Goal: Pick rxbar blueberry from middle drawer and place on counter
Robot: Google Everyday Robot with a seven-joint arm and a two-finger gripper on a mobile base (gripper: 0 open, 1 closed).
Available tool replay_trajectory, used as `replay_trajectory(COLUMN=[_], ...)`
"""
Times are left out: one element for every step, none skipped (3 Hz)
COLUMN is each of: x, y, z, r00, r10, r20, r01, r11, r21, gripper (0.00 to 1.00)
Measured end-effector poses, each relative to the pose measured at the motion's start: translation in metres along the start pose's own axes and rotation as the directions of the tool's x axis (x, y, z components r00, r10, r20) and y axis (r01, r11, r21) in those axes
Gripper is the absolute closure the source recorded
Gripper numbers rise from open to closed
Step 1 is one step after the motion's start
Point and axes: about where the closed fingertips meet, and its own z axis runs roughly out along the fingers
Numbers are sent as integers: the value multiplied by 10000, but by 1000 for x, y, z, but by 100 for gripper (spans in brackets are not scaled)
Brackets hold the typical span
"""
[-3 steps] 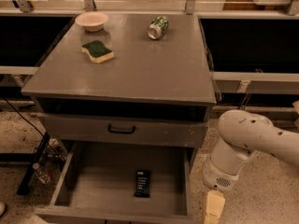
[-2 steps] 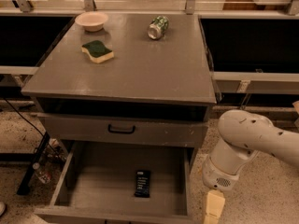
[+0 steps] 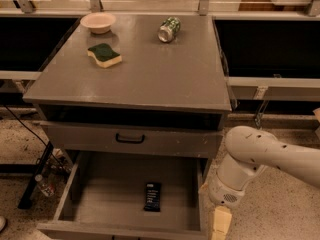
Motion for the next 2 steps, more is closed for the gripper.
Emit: replay_trajectory(x=[0, -16], y=[-1, -30], z=[3, 26], r00=[9999, 9979], r10=[-42, -286], r20=[100, 581], r01=[42, 296], r11=[10000, 9994], r21=[43, -168], gripper=[0, 0])
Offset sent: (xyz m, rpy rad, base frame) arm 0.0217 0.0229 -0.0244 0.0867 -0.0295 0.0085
